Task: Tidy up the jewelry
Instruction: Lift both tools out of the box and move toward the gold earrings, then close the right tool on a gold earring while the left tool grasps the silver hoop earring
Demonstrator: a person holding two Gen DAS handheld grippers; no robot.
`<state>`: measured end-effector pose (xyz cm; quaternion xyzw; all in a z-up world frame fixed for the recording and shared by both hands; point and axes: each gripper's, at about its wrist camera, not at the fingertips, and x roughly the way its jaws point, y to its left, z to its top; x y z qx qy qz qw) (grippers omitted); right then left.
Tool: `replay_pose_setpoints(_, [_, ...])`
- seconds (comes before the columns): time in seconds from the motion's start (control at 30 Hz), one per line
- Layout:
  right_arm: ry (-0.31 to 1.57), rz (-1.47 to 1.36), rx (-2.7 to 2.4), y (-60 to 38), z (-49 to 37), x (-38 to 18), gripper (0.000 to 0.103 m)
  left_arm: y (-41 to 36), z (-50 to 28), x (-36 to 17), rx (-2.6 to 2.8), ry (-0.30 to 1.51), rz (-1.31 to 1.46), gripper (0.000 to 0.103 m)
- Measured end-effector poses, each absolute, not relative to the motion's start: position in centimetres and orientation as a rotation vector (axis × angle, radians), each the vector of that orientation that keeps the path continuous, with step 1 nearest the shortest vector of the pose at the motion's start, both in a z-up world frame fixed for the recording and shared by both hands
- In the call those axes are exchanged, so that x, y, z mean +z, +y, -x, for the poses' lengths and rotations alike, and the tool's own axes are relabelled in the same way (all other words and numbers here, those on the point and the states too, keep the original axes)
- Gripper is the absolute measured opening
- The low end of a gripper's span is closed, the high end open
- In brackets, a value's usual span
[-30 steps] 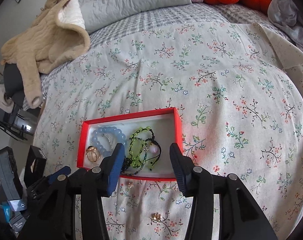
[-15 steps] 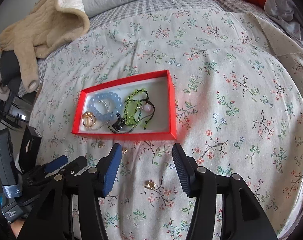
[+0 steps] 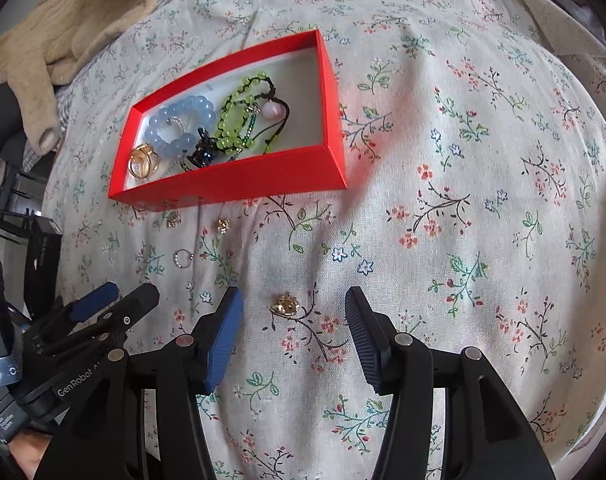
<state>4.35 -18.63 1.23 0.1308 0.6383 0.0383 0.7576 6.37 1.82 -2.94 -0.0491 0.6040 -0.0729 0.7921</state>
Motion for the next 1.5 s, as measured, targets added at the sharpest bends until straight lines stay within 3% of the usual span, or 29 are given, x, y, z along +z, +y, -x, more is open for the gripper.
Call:
replay_pose_setpoints(0.17, [1.427,-0.316,0.094,-18.5,-4.4,-0.2,0.054,2.4,-6.4,-3.3,-0.141,1.302,0.096,0.072])
replay_pose_setpoints(0.53, [1.443,-0.285,0.094,-17.1,-4.9,-0.9,0.03,2.4,-6.4,-3.3,-0.143,1.293,0.089,0.072])
replay_pose_setpoints(0.63, [1.441,-0.269,0.089,-17.0,-5.1,-1.1,0.018,2.4,-6.4,-3.2,-0.144,1.291,0.097,0.072])
replay_pose_setpoints(0.87, [1.415,-0.296,0.095,-17.5,-5.3,-0.5,0.016,2.4,-6.4,-2.7,-0.182,1.277,0.17,0.072])
replay_pose_setpoints(1.13, [1.396,-0.313,0.088,-19.6,-4.9,-0.2,0.016,0.7,-7.5,-3.5,-0.253,1.298,0.233,0.036])
replay_pose_setpoints(1.23, [1.398,-0.313,0.084,-20.1,-4.9,-0.3,0.016,0.1,-7.9,-3.9,-0.259,1.305,0.232,0.03])
replay_pose_setpoints(1.5, [1.394,-0.313,0.079,-21.2,-5.4,-0.4,0.016,-1.5,-8.7,-4.5,-0.246,1.309,0.2,0.029])
